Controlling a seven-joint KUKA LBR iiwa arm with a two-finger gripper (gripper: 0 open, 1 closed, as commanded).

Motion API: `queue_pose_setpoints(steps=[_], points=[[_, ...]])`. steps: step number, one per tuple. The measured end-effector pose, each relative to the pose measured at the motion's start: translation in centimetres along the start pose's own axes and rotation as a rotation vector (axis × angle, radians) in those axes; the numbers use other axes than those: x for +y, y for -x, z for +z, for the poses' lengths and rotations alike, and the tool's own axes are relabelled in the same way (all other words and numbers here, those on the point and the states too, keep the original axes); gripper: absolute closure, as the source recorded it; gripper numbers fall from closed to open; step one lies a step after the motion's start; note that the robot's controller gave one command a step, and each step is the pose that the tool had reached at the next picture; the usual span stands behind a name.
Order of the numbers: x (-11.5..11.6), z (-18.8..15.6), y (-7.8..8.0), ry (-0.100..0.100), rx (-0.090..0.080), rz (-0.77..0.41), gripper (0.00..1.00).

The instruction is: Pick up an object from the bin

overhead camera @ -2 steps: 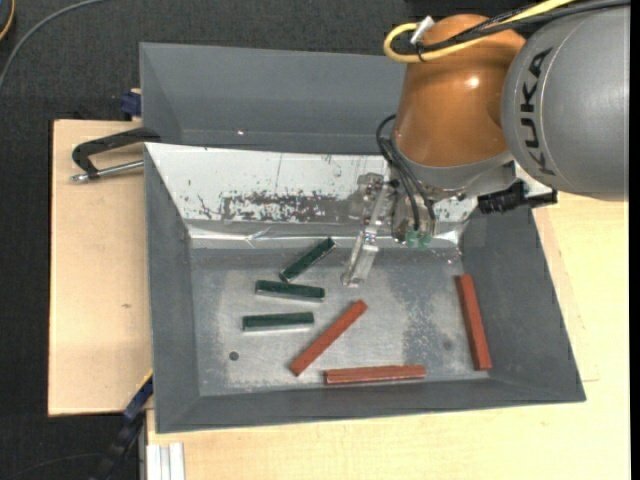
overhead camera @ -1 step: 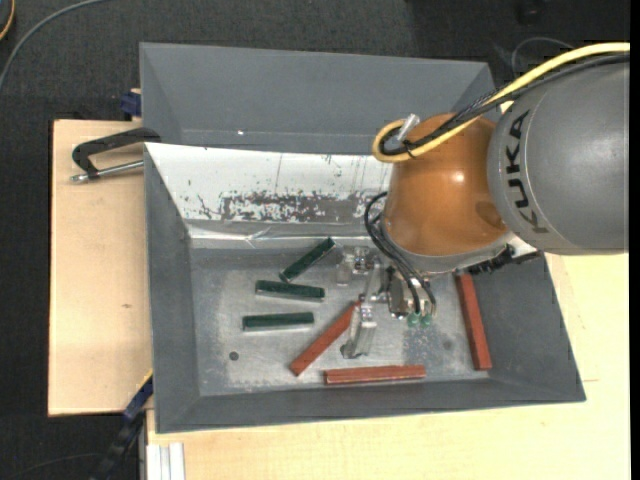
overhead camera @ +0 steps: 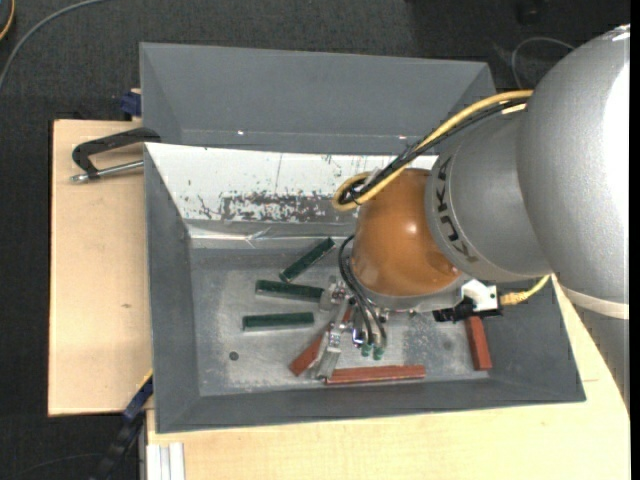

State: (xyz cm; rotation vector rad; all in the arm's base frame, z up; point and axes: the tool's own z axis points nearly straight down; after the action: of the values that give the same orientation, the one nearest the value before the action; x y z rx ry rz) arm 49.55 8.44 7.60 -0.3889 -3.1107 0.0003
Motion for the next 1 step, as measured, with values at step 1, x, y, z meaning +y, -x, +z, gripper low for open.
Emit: queue_pose_setpoints(steps=[1], points=[[0.02, -0.32, 0.16, 0.002, -0.006, 0.0, 1.0]])
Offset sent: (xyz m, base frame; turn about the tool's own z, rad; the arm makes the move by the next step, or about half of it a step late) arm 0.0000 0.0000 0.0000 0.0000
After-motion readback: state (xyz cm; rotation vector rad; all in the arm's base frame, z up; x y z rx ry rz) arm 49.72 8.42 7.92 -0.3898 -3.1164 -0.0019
